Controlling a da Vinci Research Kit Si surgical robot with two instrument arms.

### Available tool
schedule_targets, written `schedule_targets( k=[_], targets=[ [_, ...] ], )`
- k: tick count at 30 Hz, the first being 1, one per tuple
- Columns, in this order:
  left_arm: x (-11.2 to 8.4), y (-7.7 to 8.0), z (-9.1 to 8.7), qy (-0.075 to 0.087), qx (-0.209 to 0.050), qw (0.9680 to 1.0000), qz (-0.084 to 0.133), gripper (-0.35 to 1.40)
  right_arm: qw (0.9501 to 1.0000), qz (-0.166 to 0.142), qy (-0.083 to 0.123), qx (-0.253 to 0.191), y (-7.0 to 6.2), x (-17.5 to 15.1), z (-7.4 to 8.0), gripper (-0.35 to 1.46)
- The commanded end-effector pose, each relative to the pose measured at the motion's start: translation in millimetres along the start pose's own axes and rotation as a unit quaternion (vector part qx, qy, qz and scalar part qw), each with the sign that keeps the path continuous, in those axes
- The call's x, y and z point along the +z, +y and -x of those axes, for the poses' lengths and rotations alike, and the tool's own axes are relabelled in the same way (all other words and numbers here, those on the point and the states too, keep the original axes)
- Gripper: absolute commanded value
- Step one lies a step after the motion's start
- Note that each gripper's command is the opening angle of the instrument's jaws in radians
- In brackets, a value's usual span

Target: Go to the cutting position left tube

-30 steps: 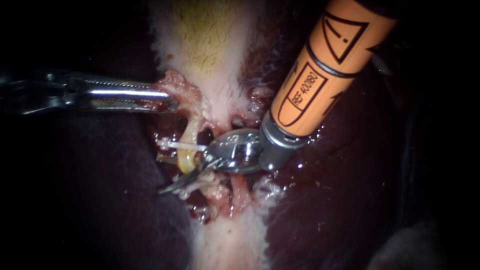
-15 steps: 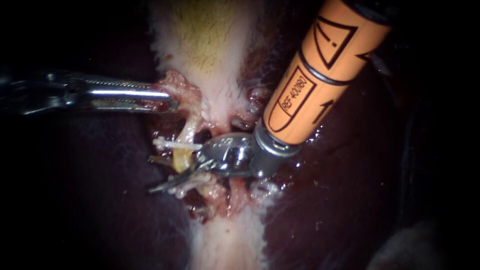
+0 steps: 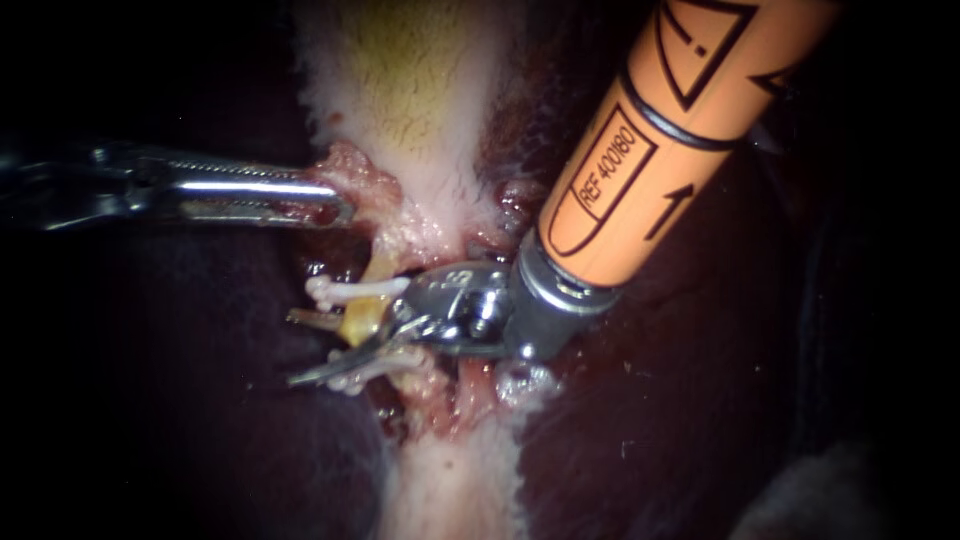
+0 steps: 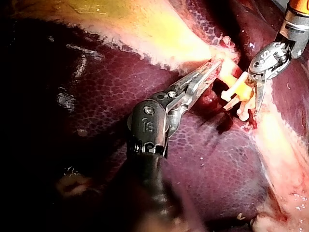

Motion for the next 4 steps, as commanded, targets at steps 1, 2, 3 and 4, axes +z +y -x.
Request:
schedule_targets(
  k=[1, 2, 3, 4],
  targets=[
    [0.0, 0.0, 0.0, 0.000, 0.000, 1.0000, 0.000, -0.35, 1.0000, 0.000, 0.000, 0.000, 0.1, 0.0, 0.1, 1.26],
    [0.0, 0.0, 0.0, 0.000, 0.000, 1.0000, 0.000, -0.35, 1.0000, 0.000, 0.000, 0.000, 0.1, 0.0, 0.1, 1.26],
    [0.0, 0.0, 0.0, 0.000, 0.000, 1.0000, 0.000, -0.35, 1.0000, 0.000, 0.000, 0.000, 0.1, 0.0, 0.1, 1.26],
    [0.0, 0.0, 0.0, 0.000, 0.000, 1.0000, 0.000, -0.35, 1.0000, 0.000, 0.000, 0.000, 0.1, 0.0, 0.1, 1.26]
  ],
)
